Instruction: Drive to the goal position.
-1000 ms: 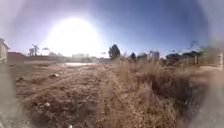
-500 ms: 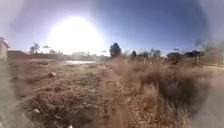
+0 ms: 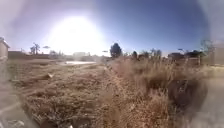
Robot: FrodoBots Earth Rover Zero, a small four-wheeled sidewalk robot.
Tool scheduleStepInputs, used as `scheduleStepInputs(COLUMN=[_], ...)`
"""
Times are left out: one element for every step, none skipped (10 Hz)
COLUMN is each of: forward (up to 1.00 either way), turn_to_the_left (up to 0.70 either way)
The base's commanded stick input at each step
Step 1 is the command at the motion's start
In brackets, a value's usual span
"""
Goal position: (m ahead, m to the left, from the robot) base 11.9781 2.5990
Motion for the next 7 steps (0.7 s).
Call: scheduleStepInputs(forward=[0.5,0.5,0.5,0.5,0.5,0.5,0.5], turn_to_the_left=[0.22,0.07,0.01,0.0,0.0,0.0,0.0])
